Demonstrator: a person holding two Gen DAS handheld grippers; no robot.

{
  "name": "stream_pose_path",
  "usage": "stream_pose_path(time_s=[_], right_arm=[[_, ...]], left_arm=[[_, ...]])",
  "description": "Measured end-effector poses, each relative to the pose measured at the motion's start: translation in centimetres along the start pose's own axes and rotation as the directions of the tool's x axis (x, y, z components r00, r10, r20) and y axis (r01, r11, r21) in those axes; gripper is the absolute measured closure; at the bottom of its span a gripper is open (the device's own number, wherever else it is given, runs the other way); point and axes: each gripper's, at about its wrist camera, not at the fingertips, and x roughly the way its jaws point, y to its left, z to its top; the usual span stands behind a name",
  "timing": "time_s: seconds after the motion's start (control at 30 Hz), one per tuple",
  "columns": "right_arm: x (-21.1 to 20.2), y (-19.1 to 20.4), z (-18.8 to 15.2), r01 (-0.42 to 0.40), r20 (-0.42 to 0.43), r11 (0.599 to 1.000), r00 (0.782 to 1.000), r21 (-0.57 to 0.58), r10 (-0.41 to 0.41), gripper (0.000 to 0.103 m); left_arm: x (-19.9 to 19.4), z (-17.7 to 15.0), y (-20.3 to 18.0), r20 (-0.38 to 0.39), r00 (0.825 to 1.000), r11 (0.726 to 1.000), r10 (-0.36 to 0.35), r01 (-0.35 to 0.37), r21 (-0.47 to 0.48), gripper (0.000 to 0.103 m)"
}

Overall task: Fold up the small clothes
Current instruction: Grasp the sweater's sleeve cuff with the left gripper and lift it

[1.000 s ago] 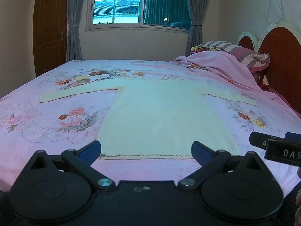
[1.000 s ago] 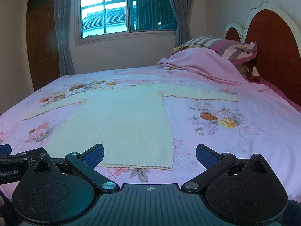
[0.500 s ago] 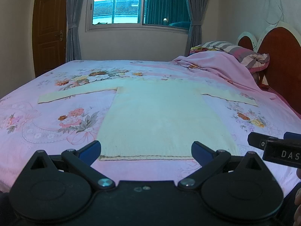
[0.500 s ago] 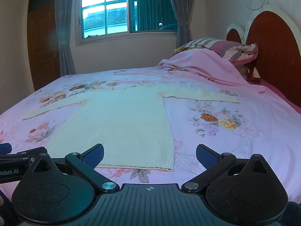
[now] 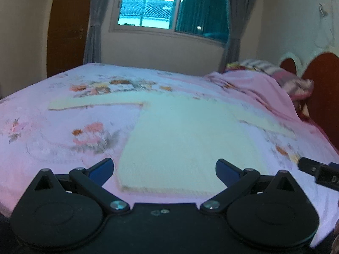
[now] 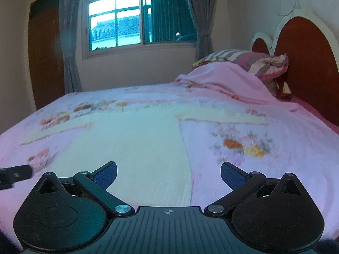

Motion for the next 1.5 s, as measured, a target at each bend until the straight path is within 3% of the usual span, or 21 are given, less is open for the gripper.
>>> stream_pose_path(time_s=[0.17, 0.3, 0.47, 0.53, 0.63, 0.73, 0.8, 0.93, 1.03, 1.17, 1.3, 1.37, 1.4, 1.43, 1.5], right_arm=[[3.5, 0.1, 2.5, 0.000, 0.031, 1.000, 1.000, -0.005, 0.000, 0.000], [6.9, 0.6, 4.1, -0.029, 0.013, 1.000, 0.999, 0.000, 0.029, 0.000], [10.8, 1.3, 4.6, -0.048, -0.004, 0.998, 0.999, -0.030, 0.048, 0.000], [12.7, 1.3, 4.4, -0.021, 0.002, 0.998, 1.000, -0.060, 0.021, 0.000], [16.4, 0.2, 4.5, 0.035, -0.015, 0.998, 0.999, -0.056, -0.036, 0.000], [20.4, -1.2, 5.2, 0.103, -0.010, 0.993, 0.995, -0.054, -0.103, 0.000], [23.2, -1.9, 5.8, 0.144, -0.017, 0.988, 0.989, -0.055, -0.145, 0.000], [26.9, -2.7, 6.9, 0.185, -0.013, 0.982, 0.983, -0.040, -0.185, 0.000], [28.5, -3.1, 7.2, 0.201, -0.010, 0.979, 0.980, -0.034, -0.201, 0.000], [29.3, -3.5, 6.9, 0.211, -0.020, 0.977, 0.977, -0.034, -0.212, 0.000], [28.8, -4.2, 6.2, 0.221, -0.024, 0.974, 0.975, -0.044, -0.222, 0.000], [28.4, -4.7, 6.0, 0.228, -0.025, 0.973, 0.973, -0.045, -0.229, 0.000], [28.2, -4.9, 5.9, 0.232, -0.024, 0.972, 0.972, -0.044, -0.233, 0.000], [28.0, -5.2, 5.8, 0.239, -0.023, 0.970, 0.971, -0.042, -0.240, 0.000], [27.7, -5.6, 5.8, 0.248, -0.024, 0.968, 0.968, -0.038, -0.249, 0.000]], left_arm=[[3.3, 2.9, 3.4, -0.001, 0.999, 0.994, 0.038, -0.038, -0.102, 0.001], [8.2, 4.6, 7.7, -0.054, 0.999, 0.985, -0.002, -0.007, -0.170, 0.001], [15.1, 7.1, 15.7, -0.002, 0.990, 0.955, 0.139, -0.134, -0.265, 0.001], [18.4, 8.2, 19.9, -0.034, 0.975, 0.920, 0.220, -0.219, -0.326, 0.003], [23.0, 9.1, 25.8, -0.079, 0.983, 0.889, 0.168, -0.186, -0.419, 0.003], [26.8, 9.0, 30.1, -0.123, 0.977, 0.848, 0.173, -0.211, -0.486, 0.004], [28.8, 8.7, 33.3, -0.132, 0.981, 0.792, 0.143, -0.193, -0.580, 0.004], [31.6, 8.2, 37.1, -0.057, 0.995, 0.683, 0.078, -0.095, -0.724, 0.004], [33.1, 8.1, 39.0, -0.003, 0.999, 0.624, 0.055, -0.036, -0.780, 0.004], [34.8, 8.3, 40.1, 0.057, 0.998, 0.586, 0.024, 0.032, -0.809, 0.005], [35.8, 8.8, 39.6, 0.053, 0.998, 0.612, 0.018, 0.031, -0.790, 0.006], [36.4, 9.1, 39.5, 0.044, 0.999, 0.623, 0.028, 0.017, -0.782, 0.014], [36.6, 9.2, 39.5, 0.035, 0.999, 0.626, 0.036, 0.004, -0.780, 0.059], [36.9, 9.0, 39.7, 0.009, 1.000, 0.616, 0.026, -0.009, -0.788, 0.095], [37.7, 8.3, 40.1, -0.042, 0.999, 0.594, 0.030, -0.052, -0.803, 0.099]])
